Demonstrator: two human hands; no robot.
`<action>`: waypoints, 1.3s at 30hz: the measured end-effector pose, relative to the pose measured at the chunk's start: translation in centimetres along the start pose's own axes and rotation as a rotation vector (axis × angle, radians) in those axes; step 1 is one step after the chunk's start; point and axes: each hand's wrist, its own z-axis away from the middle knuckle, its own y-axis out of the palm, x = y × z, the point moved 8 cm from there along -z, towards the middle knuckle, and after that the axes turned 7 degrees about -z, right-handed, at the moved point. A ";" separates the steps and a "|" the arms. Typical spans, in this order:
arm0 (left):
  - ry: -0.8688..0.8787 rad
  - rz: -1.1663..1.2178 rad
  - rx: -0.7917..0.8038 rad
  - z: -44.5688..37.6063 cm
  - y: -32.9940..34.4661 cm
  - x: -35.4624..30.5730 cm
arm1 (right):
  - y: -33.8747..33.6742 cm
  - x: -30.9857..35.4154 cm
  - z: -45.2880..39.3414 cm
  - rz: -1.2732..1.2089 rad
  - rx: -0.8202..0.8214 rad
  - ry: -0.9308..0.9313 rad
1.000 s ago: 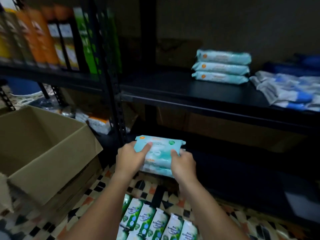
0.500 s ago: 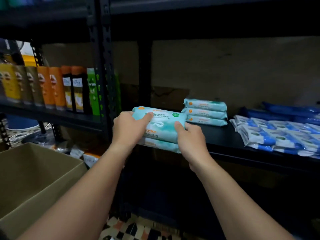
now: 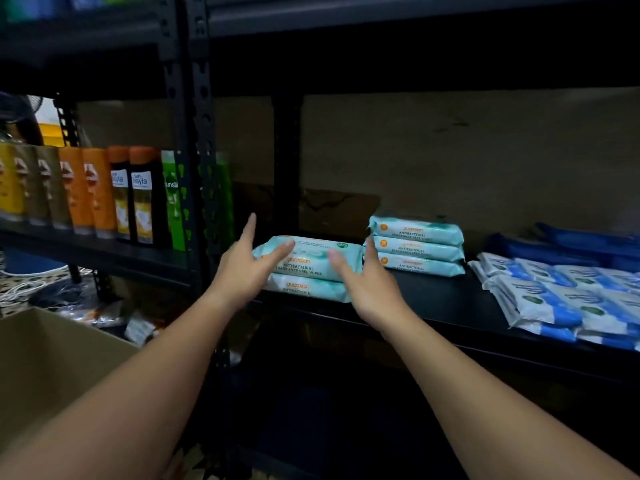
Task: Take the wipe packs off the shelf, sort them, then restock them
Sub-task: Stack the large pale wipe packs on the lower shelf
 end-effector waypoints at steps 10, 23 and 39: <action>0.289 -0.345 -0.181 -0.8 3.3 -0.5 | 2.2 0.0 -2.0 0.418 -0.025 -0.224; 0.031 -0.516 0.018 -7.9 8.8 -0.2 | 3.3 -1.3 -11.1 0.669 -0.061 -0.259; 0.118 -0.487 0.011 -11.0 12.1 -0.4 | -8.0 0.2 -9.6 0.690 -0.687 -0.478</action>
